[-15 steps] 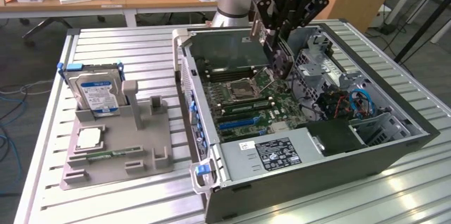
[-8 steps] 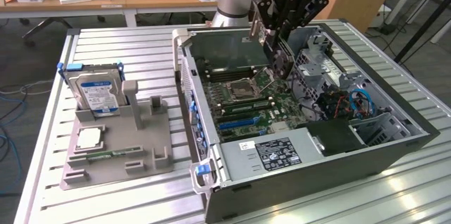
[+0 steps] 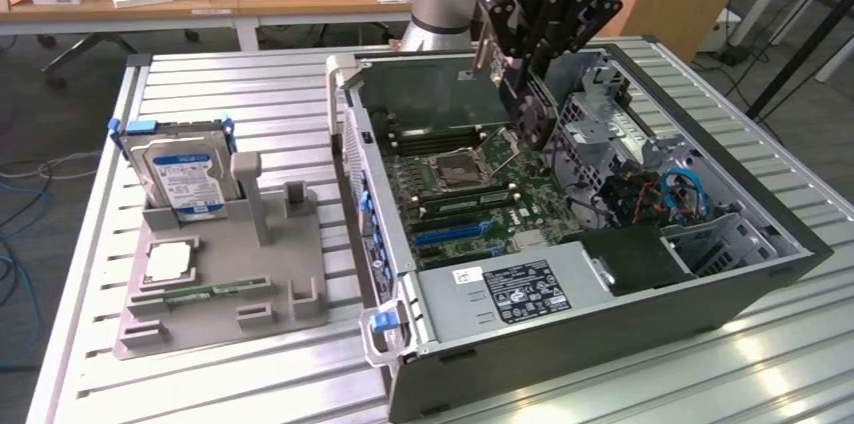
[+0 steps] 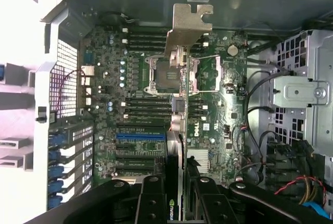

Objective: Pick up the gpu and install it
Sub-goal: 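Pick up the gpu and move the gpu toward the slot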

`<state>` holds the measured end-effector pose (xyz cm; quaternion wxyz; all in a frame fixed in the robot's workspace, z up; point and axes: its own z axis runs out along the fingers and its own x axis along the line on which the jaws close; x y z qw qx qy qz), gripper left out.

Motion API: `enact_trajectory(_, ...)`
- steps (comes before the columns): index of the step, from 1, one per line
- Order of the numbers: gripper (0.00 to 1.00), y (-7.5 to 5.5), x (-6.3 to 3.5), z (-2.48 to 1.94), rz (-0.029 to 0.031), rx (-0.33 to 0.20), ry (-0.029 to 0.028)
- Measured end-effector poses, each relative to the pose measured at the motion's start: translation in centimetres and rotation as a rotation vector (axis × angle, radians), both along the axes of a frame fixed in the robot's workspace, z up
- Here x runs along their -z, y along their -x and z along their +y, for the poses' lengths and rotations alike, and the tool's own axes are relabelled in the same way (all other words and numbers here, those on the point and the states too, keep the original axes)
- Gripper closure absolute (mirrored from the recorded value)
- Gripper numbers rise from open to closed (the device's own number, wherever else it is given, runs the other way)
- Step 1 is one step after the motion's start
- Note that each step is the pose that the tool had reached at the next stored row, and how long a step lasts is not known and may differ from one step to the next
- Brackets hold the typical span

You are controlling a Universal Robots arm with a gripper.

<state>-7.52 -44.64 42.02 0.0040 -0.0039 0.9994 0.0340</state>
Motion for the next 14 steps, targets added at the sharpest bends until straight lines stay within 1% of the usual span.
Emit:
enact_trajectory(9,0.74,-0.08,0.69,0.26,0.0003,-0.002,-0.0022)
enact_trajectory(11,0.74,-0.07,0.77,0.26,0.0005,-0.002,-0.0041)
enact_trajectory(14,0.74,-0.07,1.06,0.25,0.0003,-0.002,-0.0091)
